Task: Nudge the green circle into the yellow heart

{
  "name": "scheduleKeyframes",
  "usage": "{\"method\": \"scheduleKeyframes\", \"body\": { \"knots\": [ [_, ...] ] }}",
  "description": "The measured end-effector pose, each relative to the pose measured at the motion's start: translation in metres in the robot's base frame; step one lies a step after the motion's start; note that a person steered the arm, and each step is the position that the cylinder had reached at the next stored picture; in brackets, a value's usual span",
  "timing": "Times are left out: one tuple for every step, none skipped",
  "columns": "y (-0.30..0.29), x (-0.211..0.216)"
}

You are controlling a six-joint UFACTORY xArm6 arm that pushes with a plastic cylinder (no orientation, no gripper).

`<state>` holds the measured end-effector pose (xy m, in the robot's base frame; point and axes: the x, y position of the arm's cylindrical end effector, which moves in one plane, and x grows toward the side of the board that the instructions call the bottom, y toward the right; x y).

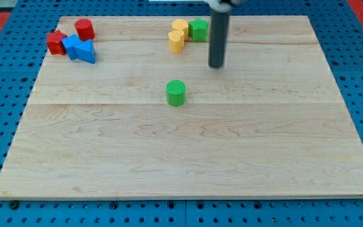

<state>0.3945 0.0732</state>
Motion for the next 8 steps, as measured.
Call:
{"method": "scheduleKeyframes", "body": {
  "knots": [
    [-0.034,0.076],
    [-0.069,0.044],
    [-0.068,-0.021],
    [-0.048,0.025],
    [-0.105,0.044],
    [-0.099,-0.021],
    [-0.08,-0.076],
    [-0.067,-0.053]
  ]
}}
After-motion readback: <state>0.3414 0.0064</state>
